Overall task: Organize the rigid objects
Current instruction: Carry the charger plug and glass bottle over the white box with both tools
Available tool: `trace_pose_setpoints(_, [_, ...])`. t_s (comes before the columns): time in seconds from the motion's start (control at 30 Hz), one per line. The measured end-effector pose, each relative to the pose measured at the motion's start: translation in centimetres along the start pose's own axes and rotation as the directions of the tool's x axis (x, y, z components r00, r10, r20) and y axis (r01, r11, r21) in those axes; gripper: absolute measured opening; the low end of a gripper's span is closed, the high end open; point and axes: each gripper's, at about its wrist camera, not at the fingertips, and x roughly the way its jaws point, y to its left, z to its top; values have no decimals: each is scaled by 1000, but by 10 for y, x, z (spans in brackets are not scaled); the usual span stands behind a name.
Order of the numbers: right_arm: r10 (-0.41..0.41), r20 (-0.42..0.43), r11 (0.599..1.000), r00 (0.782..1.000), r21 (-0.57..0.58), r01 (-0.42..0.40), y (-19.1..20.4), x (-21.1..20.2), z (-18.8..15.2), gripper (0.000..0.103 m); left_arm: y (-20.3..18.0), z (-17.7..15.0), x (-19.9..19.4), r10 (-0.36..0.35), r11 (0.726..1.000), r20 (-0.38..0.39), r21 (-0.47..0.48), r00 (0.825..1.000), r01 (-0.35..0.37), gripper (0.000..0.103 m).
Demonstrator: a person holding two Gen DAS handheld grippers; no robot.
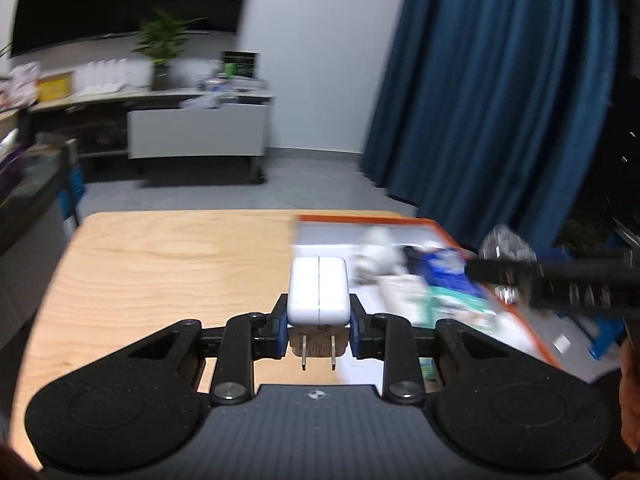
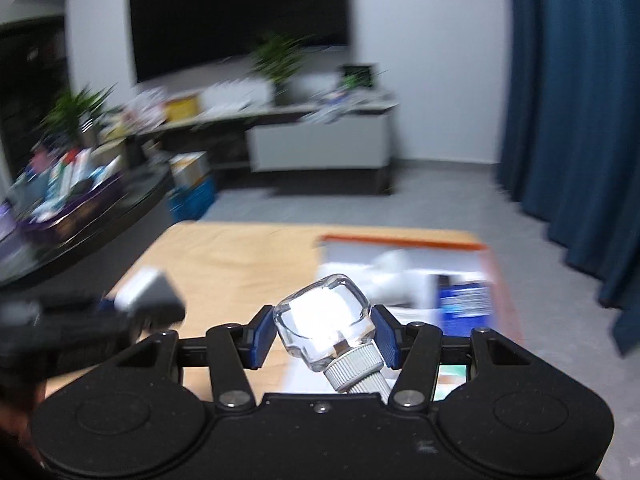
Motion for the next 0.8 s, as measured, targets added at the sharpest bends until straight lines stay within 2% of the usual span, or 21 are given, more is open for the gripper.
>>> trace_pose_setpoints(0.1, [-60, 48, 998, 997, 39, 58, -25, -21, -1, 63, -36, 3, 2, -36, 999, -2, 41, 999, 36, 29])
trace_pose_setpoints(0.2, [-79, 71, 994, 994, 87, 72, -44, -33, -3, 63, -60, 10, 6, -73, 995, 5, 62, 997, 72, 29])
trace_pose_setpoints(0.3, [-90, 75, 990, 993, 117, 81, -57, -36, -7, 63, -74, 9, 10, -67, 995, 22, 71, 998, 65, 29])
trace_pose_setpoints(0.43, [-85, 64, 988, 994, 135, 76, -66, -34, -16, 63, -79, 0, 19, -59, 996, 12, 75, 998, 58, 29])
trace_pose_setpoints(0.6, [-63, 22, 986, 998, 157, 59, -78, -25, -31, 63, -70, -12, 29, -24, 998, -26, 63, 999, 25, 29])
trace_pose_setpoints(0.8, [-46, -7, 984, 999, 171, 47, -83, -14, -37, 63, -59, -15, 38, -13, 999, -52, 30, 999, 15, 29])
